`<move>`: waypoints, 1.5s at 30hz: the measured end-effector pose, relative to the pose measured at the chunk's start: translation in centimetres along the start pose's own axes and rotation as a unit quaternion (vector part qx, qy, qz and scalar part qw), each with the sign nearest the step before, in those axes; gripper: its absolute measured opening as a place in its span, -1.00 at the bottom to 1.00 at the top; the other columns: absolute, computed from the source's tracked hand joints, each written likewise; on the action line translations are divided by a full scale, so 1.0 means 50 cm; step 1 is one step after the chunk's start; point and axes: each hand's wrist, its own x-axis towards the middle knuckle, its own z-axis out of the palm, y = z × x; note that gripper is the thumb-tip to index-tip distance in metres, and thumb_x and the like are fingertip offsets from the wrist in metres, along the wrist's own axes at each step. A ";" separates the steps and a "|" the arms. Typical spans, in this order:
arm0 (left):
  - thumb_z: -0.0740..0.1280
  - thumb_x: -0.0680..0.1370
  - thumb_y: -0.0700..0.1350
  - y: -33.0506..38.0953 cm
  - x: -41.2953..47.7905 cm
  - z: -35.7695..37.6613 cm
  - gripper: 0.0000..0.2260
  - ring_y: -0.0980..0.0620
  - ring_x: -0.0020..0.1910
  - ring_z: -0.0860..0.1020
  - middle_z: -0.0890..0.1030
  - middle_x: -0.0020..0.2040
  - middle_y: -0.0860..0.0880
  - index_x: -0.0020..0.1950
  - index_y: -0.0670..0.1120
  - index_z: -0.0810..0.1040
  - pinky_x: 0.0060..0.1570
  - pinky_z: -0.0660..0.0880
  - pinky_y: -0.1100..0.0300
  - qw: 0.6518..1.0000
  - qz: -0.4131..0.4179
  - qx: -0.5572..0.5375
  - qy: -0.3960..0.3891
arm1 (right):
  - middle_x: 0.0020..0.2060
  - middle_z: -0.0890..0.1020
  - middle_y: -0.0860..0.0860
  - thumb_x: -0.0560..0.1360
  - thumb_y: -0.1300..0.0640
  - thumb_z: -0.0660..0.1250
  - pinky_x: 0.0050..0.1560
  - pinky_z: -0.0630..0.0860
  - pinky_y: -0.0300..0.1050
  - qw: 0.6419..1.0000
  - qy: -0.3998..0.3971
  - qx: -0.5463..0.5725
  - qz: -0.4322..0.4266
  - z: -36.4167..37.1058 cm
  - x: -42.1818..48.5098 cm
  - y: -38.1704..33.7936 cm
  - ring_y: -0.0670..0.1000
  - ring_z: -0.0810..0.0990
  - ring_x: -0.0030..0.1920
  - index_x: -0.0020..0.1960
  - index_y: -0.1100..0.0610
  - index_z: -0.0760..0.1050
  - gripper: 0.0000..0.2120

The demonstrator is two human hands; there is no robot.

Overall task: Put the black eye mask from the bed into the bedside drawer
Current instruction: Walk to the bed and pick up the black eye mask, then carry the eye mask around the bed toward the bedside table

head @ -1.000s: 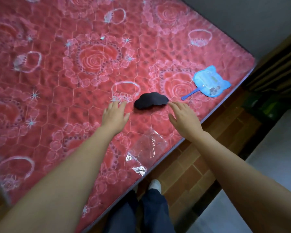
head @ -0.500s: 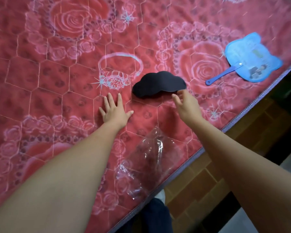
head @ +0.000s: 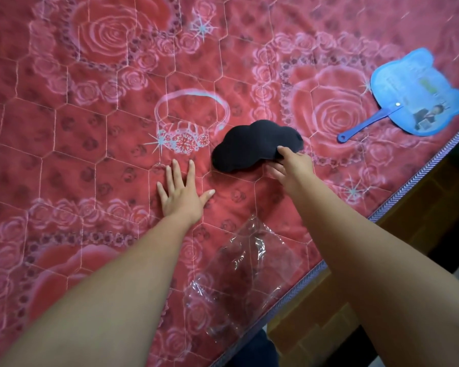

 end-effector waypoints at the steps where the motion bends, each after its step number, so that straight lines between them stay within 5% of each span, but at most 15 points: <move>1: 0.10 0.50 0.25 -0.001 0.000 0.001 -0.28 -0.03 0.49 -0.31 -0.32 0.52 -0.09 0.47 0.09 -0.27 0.45 -0.25 -0.12 1.000 0.001 -0.001 0.001 | -0.23 0.55 0.17 0.51 0.32 0.21 0.08 0.55 0.05 1.000 -0.009 0.023 0.006 -0.002 0.000 -0.001 0.11 0.57 -0.30 -0.18 0.23 0.41 -0.90; 9: 0.16 0.51 0.20 0.013 -0.011 -0.026 -0.28 -0.05 0.50 -0.28 -0.30 0.53 -0.09 0.49 0.07 -0.22 0.45 -0.23 -0.14 1.000 -0.010 -0.016 -0.014 | -0.25 0.55 0.14 0.52 0.33 0.20 -0.13 0.59 -0.05 0.997 -0.047 0.068 -0.007 -0.010 -0.045 -0.029 0.08 0.59 -0.30 -0.20 0.21 0.39 -0.87; 13: 0.22 0.53 0.09 0.031 -0.032 -0.106 -0.39 -0.11 0.52 -0.07 -0.10 0.55 -0.13 0.49 0.01 0.03 0.45 -0.08 -0.16 0.993 -0.031 -0.084 -0.072 | -0.24 0.57 0.14 0.52 0.33 0.20 -0.37 0.60 -0.18 0.995 -0.059 0.074 -0.027 -0.022 -0.115 -0.076 0.05 0.61 -0.34 -0.12 0.24 0.41 -0.94; 17: 0.13 0.58 0.04 0.067 -0.087 -0.229 -0.57 -0.11 0.28 0.40 0.42 0.33 -0.14 0.39 -0.15 0.30 0.27 0.28 0.04 0.904 -0.054 -0.414 -0.094 | -0.19 0.57 0.18 0.52 0.34 0.20 -0.29 0.59 -0.13 0.992 -0.074 0.095 -0.040 -0.033 -0.213 -0.141 0.09 0.61 -0.25 -0.15 0.23 0.41 -0.91; 21: 0.16 0.55 0.14 0.094 -0.163 -0.380 -0.56 -0.06 0.14 0.50 0.53 0.14 -0.05 0.28 -0.12 0.42 0.23 0.36 -0.03 0.835 -0.040 -0.538 -0.110 | -0.17 0.57 0.20 0.52 0.35 0.20 -0.37 0.63 -0.15 0.988 -0.105 0.087 -0.068 -0.040 -0.346 -0.217 0.11 0.62 -0.23 -0.13 0.24 0.41 -0.92; 27: 0.27 0.50 0.10 0.147 -0.336 -0.583 -0.82 0.03 -0.03 0.56 0.60 -0.08 0.03 -0.08 0.02 0.56 -0.02 0.49 0.10 0.825 0.079 -0.544 -0.126 | -0.07 0.56 0.17 0.52 0.32 0.20 -0.23 0.61 -0.13 0.975 -0.173 0.044 -0.131 -0.040 -0.559 -0.311 0.05 0.66 -0.22 0.08 0.25 0.38 -0.86; 33: 0.37 0.47 -0.09 0.145 -0.493 -0.676 -0.83 -0.01 -0.06 0.57 0.60 -0.06 -0.06 0.02 -0.10 0.55 -0.10 0.51 0.16 0.825 0.130 -0.543 -0.088 | 0.05 0.54 0.20 0.51 0.30 0.22 -0.38 0.61 -0.23 0.970 -0.156 0.003 -0.186 -0.054 -0.716 -0.337 0.05 0.63 -0.18 0.32 0.24 0.25 -0.60; 39: 0.38 0.46 -0.13 0.125 -0.582 -0.714 -0.91 0.01 -0.09 0.60 0.62 -0.10 -0.04 -0.05 -0.04 0.59 -0.10 0.51 0.20 0.806 0.179 -0.563 -0.044 | -0.06 0.54 0.11 0.48 0.34 0.26 -0.41 0.59 -0.30 0.956 -0.157 -0.037 -0.246 -0.080 -0.804 -0.335 0.03 0.61 -0.18 0.46 -0.05 -0.08 -0.25; 45: 0.37 0.47 -0.13 0.087 -0.628 -0.742 -0.90 0.01 -0.08 0.59 0.62 -0.07 -0.06 -0.03 -0.07 0.56 -0.13 0.52 0.22 0.765 0.167 -0.621 -0.011 | 0.02 0.58 0.15 0.48 0.29 0.30 -0.39 0.58 -0.29 0.937 -0.201 -0.079 -0.275 -0.077 -0.859 -0.334 0.00 0.62 -0.12 0.35 0.06 0.19 -0.48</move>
